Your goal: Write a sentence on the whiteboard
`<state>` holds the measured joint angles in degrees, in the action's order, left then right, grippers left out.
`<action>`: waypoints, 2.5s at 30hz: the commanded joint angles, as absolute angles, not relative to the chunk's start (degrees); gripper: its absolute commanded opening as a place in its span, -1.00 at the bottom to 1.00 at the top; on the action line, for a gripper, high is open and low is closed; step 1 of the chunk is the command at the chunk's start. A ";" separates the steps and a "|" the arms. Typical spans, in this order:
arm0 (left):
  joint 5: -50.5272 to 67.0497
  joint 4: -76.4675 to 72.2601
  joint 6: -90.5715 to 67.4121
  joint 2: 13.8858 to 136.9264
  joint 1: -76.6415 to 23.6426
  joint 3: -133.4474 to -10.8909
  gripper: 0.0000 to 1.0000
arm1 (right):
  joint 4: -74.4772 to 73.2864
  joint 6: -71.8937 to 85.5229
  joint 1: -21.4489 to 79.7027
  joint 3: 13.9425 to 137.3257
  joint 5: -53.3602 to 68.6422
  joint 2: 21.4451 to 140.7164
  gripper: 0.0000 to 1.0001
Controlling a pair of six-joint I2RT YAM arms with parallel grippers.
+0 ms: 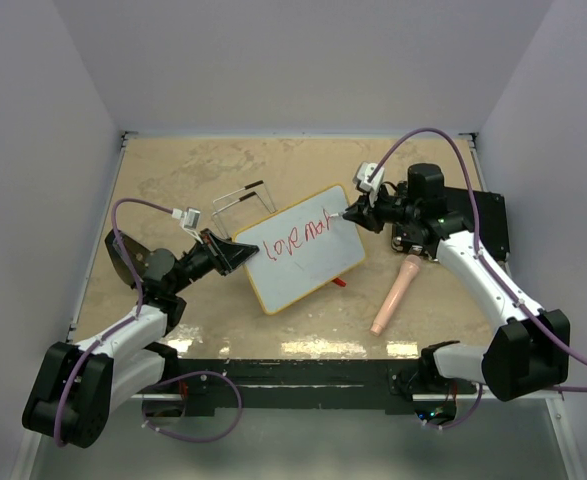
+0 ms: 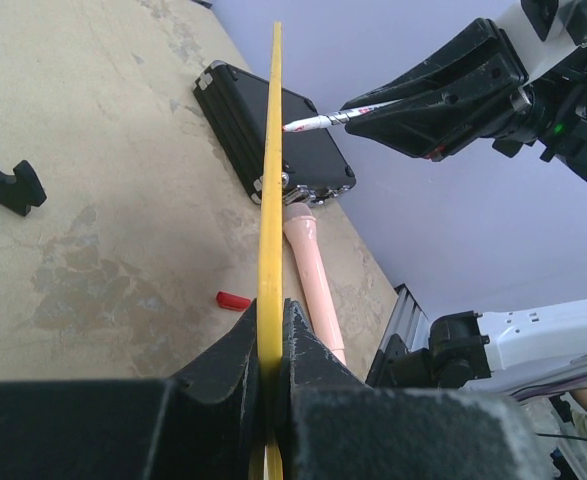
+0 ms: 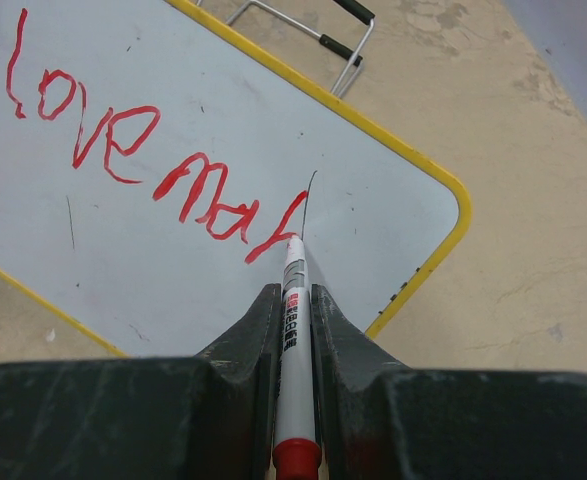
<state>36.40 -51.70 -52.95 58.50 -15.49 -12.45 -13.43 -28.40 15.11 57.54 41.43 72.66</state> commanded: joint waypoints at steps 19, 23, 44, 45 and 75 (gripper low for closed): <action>38.06 -61.17 -54.67 58.01 -15.38 -16.00 -1.00 | -16.61 -32.08 15.64 59.68 41.59 71.89 -1.00; 37.79 -60.29 -54.14 58.01 -15.38 -16.70 -1.00 | -18.01 -33.13 15.56 59.85 39.99 72.07 -1.00; 37.00 -55.20 -50.98 56.96 -14.85 -17.58 -1.00 | -22.33 -36.47 12.93 61.62 50.35 67.69 -1.00; 36.83 -54.50 -50.54 56.87 -14.85 -17.58 -1.00 | -21.98 -36.39 12.40 61.35 50.97 67.15 -1.00; 38.23 -53.00 -51.33 53.26 -14.85 -16.00 -1.00 | -17.93 -35.95 9.76 57.30 53.44 66.09 -1.00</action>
<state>38.61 -47.46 -50.30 55.46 -15.07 -14.35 -20.08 -35.20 10.39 57.60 51.18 67.05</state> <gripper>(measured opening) 0.078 0.144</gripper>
